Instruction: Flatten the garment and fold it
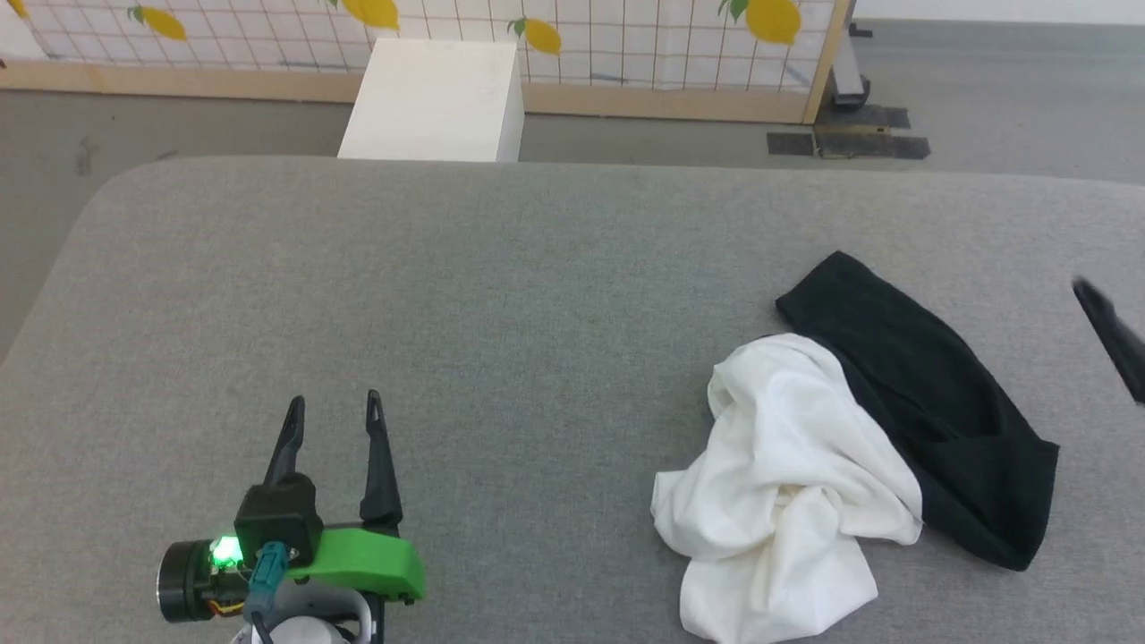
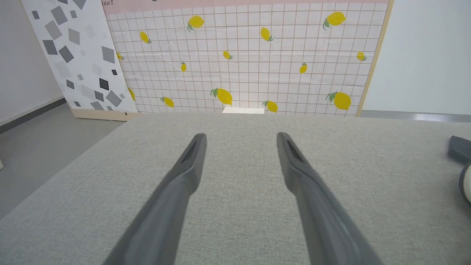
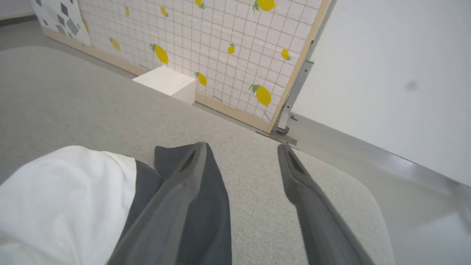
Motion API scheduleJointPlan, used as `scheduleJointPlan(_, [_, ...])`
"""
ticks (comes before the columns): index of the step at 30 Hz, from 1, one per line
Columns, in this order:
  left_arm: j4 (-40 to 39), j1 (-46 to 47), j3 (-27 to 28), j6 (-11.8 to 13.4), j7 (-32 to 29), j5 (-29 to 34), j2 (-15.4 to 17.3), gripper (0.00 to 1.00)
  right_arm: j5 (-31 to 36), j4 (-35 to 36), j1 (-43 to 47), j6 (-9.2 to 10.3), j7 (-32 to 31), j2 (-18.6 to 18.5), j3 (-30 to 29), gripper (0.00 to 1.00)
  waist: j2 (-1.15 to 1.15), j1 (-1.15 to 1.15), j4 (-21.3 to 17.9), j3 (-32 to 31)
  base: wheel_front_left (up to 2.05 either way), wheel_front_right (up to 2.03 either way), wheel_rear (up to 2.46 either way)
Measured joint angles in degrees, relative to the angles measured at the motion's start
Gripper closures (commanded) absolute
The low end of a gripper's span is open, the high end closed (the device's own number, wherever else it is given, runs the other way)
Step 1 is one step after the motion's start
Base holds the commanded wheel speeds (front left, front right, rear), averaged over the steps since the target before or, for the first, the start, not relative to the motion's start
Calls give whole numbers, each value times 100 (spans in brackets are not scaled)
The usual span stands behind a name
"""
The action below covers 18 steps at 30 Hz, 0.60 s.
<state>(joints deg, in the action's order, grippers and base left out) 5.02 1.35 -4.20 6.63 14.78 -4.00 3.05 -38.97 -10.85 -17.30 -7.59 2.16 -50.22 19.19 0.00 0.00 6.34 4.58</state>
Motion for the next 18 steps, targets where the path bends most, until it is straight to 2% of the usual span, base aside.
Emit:
scheduleJointPlan(3, [-25, 47, -41, 0, 0, -3, -1, 0, -230, 399, -589, 0, -1053, -36, 151, 0, 0, 0, 54, 141, 0, 0, 0])
scheduleJointPlan(6, [-58, 211, -114, 8, 0, -38, 0, 0, -677, 498, -1227, 0, -2426, -87, 546, 0, 0, 0, 122, 331, 0, 0, 0])
scheduleJointPlan(10, [-148, 556, -288, 85, 1, -140, -1, 0, -475, 204, -2345, 0, -3694, -103, 1093, 0, 0, 0, 246, 652, 0, 0, 0])
scheduleJointPlan(12, [-179, 759, -399, 159, 0, -231, -1, 0, -261, -269, -2979, 0, -4257, 71, 1451, 0, 0, 0, 358, 917, 0, 0, 0])
scheduleJointPlan(14, [-189, 872, -455, 218, 0, -283, -1, 0, -77, -691, -3332, 0, -4428, 272, 1604, 0, 0, 0, 448, 1114, 0, 0, 0])
scheduleJointPlan(15, [-193, 909, -474, 236, 0, -312, -1, 0, 23, -869, -3448, 0, -4433, 346, 1637, 0, 0, 0, 485, 1192, 0, 0, 0])
scheduleJointPlan(16, [-208, 993, -527, 291, 0, -424, -1, 0, 223, -1348, -3680, 0, -4396, 554, 1697, 0, 0, 0, 581, 1388, 0, 0, 0])
scheduleJointPlan(18, [-218, 1050, -565, 338, 0, -469, -1, 0, 423, -1708, -3785, 0, -4329, 680, 1792, 0, 0, 1, 669, 1560, 0, 0, 0])
